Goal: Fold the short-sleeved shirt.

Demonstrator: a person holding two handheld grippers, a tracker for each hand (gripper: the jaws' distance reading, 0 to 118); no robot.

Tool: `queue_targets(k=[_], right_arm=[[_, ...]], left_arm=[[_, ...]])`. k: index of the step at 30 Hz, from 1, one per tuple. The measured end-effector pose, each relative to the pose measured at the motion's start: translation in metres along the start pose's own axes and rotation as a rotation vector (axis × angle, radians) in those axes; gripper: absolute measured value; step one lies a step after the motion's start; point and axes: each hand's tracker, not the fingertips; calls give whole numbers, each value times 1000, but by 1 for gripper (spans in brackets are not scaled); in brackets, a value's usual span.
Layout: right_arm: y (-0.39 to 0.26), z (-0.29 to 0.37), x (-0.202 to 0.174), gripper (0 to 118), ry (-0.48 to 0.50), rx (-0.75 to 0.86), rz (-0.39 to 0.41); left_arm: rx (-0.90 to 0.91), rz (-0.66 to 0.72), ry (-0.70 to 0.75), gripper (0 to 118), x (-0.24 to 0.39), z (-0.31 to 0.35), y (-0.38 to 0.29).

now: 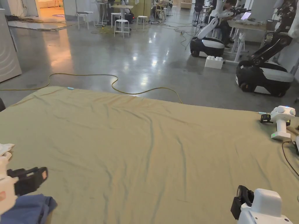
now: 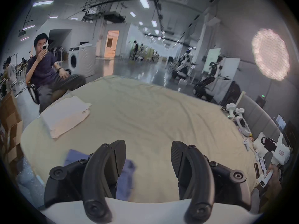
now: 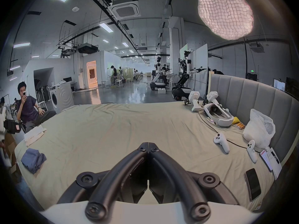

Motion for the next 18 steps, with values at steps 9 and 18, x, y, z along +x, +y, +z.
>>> queue_targets(k=[9, 18], right_arm=[[17, -3, -10, 0, 2, 45, -6], [24, -5, -21, 0, -1, 87, 19]], left_arm=[[123, -153, 1, 26, 124, -41, -25], [260, -234, -19, 11, 184, -40, -31]])
